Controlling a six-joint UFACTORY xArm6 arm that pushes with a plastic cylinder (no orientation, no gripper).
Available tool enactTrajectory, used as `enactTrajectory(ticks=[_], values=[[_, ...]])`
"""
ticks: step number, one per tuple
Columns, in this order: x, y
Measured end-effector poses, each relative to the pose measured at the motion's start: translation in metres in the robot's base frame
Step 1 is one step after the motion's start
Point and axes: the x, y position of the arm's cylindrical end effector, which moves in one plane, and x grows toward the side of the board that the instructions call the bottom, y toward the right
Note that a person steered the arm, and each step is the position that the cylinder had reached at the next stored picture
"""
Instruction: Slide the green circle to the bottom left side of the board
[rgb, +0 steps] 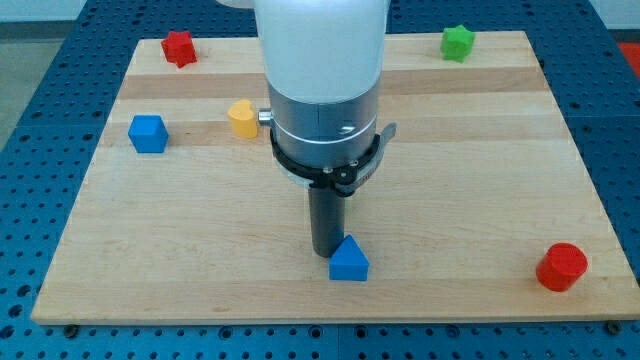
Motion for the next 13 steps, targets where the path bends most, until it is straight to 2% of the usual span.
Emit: enactTrajectory(ticks=[1, 3, 4, 7, 9, 11, 13], values=[[0.000, 0.004], [-0.022, 0.075], [-0.034, 0.077], [-0.060, 0.026], [-0.036, -0.020], [-0.071, -0.026], [-0.027, -0.064]])
